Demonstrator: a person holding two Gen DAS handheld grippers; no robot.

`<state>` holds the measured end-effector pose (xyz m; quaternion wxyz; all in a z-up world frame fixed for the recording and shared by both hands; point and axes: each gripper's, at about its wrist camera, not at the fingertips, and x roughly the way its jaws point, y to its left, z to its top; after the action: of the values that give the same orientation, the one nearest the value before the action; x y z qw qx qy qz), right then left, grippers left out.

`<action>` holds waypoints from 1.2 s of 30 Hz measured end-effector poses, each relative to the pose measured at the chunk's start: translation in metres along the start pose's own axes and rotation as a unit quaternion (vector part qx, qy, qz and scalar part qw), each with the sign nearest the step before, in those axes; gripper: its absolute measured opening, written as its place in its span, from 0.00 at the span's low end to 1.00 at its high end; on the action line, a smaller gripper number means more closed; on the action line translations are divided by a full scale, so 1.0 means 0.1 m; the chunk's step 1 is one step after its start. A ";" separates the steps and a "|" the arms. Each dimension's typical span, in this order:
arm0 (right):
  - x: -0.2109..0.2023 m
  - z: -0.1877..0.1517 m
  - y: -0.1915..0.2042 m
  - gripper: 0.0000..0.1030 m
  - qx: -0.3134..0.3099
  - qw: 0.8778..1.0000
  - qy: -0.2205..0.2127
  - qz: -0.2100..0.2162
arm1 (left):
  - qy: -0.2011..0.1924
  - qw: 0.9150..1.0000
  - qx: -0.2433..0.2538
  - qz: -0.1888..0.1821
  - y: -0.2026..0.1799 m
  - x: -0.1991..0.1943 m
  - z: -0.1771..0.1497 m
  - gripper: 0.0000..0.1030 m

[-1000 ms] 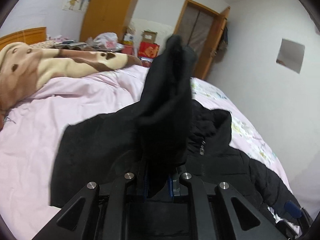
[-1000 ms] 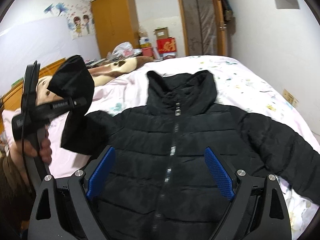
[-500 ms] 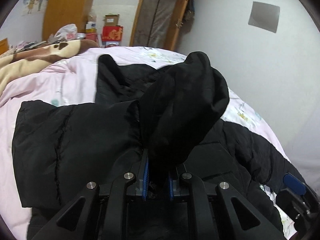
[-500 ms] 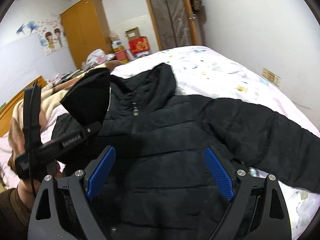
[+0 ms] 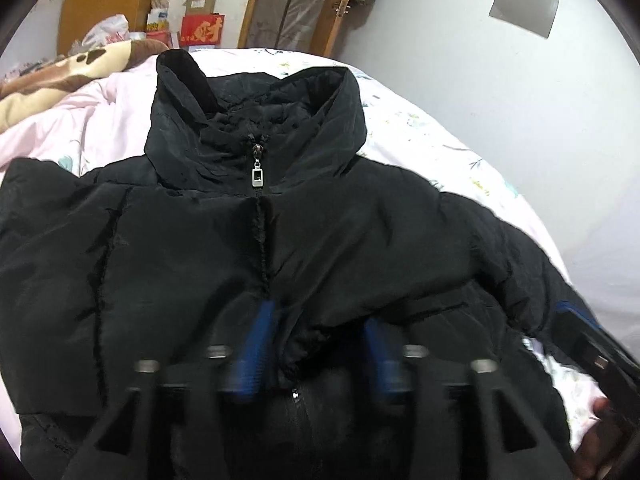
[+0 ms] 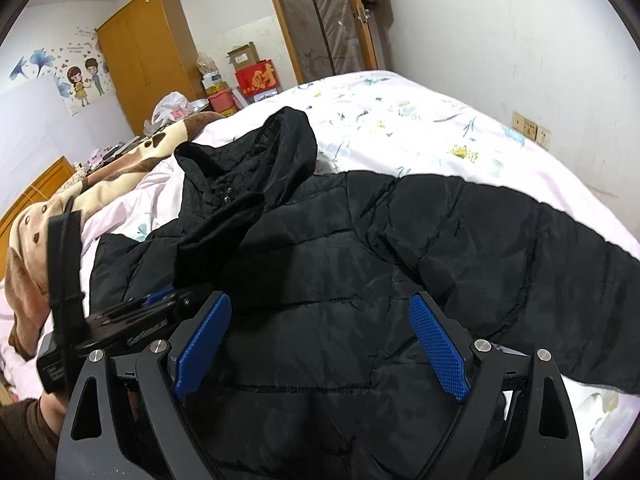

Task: Fold large clothes

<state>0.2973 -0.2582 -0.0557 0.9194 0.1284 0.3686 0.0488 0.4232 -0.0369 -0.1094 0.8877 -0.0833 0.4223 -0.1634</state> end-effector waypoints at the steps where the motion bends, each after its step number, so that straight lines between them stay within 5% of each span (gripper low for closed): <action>1: 0.03 0.01 -0.01 0.88 0.006 1.000 0.002 0.001 | -0.007 1.000 0.002 -0.008 0.02 -0.06 0.00 0.72; 7: 0.35 0.13 -0.04 0.88 0.038 0.998 0.029 0.042 | -0.025 0.998 0.018 -0.045 0.19 -0.55 0.12 0.74; 12: 0.71 0.18 0.12 0.88 0.009 0.998 0.055 0.029 | -0.042 0.997 0.024 0.053 0.65 -0.79 0.25 0.74; 16: 0.89 0.20 0.30 0.87 -0.027 0.998 0.058 0.026 | -0.027 0.992 -0.049 0.115 1.18 -0.73 0.23 0.74; 20: 1.14 0.18 0.38 0.42 -0.033 0.994 0.100 0.006 | -0.010 0.985 -0.087 0.149 1.51 -0.61 0.12 0.74; 23: 1.21 0.16 0.37 0.25 -0.015 0.993 0.114 0.014 | -0.006 0.984 -0.079 0.162 1.58 -0.52 0.12 0.74; 24: 1.20 0.18 0.38 0.07 -0.018 0.994 0.109 0.012 | -0.007 0.983 -0.078 0.166 1.60 -0.49 0.14 0.74; 31: 0.84 0.33 0.28 0.04 -0.002 0.999 0.035 -0.006 | -0.038 0.984 -0.083 0.155 1.66 -0.53 0.26 0.74; 36: 0.90 0.28 0.27 0.04 -0.011 0.998 0.051 -0.037 | -0.006 0.981 -0.077 0.176 1.69 -0.25 0.32 0.75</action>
<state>0.3817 -0.2216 -0.0892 0.9021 0.1014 0.4186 0.0253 0.4705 0.1298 -0.1189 0.8962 -0.0763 0.4360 0.0291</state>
